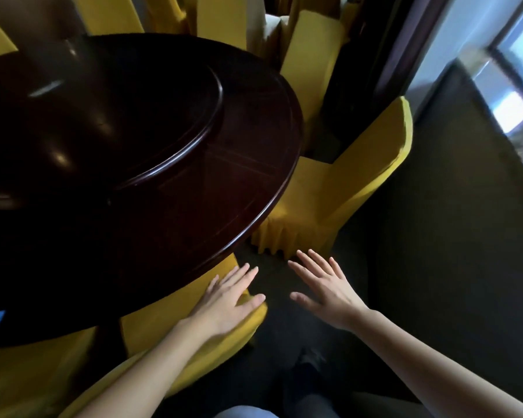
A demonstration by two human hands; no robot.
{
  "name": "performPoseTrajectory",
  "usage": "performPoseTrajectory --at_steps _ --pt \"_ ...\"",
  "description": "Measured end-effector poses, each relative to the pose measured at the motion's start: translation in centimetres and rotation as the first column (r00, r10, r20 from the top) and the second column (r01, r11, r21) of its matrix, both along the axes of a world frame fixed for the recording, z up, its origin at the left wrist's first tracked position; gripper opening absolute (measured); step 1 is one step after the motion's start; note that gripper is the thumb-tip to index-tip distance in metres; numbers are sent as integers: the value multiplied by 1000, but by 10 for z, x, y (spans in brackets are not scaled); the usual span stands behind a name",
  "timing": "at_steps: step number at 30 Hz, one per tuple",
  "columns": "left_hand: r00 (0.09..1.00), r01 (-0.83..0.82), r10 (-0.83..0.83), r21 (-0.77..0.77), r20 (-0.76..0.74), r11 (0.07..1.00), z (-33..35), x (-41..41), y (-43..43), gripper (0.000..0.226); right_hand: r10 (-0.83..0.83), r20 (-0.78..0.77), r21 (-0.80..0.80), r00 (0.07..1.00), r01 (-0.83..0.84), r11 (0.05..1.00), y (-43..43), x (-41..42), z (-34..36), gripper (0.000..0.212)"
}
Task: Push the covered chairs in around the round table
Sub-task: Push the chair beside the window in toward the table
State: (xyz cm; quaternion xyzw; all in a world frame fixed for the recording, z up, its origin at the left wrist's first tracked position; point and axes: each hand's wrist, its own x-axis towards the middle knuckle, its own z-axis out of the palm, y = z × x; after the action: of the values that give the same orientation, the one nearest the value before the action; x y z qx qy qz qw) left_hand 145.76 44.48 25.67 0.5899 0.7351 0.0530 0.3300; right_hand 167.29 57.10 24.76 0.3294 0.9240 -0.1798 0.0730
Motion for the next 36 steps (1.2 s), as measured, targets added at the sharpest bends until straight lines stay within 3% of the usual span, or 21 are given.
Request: performPoseTrajectory --at_steps 5,19,28,36 --pt "998 64 -61 101 -35 993 12 49 96 65 -137 -15 24 991 137 990 67 50 17 77" --pt "946 210 -185 69 -265 975 10 162 254 71 -389 -43 41 920 390 920 185 164 13 74" --pt "939 263 -243 53 -245 963 9 178 328 69 -444 -12 53 896 444 895 242 181 10 73" --pt "950 246 -221 93 -220 965 12 190 449 71 -450 36 91 893 445 891 353 195 20 72"
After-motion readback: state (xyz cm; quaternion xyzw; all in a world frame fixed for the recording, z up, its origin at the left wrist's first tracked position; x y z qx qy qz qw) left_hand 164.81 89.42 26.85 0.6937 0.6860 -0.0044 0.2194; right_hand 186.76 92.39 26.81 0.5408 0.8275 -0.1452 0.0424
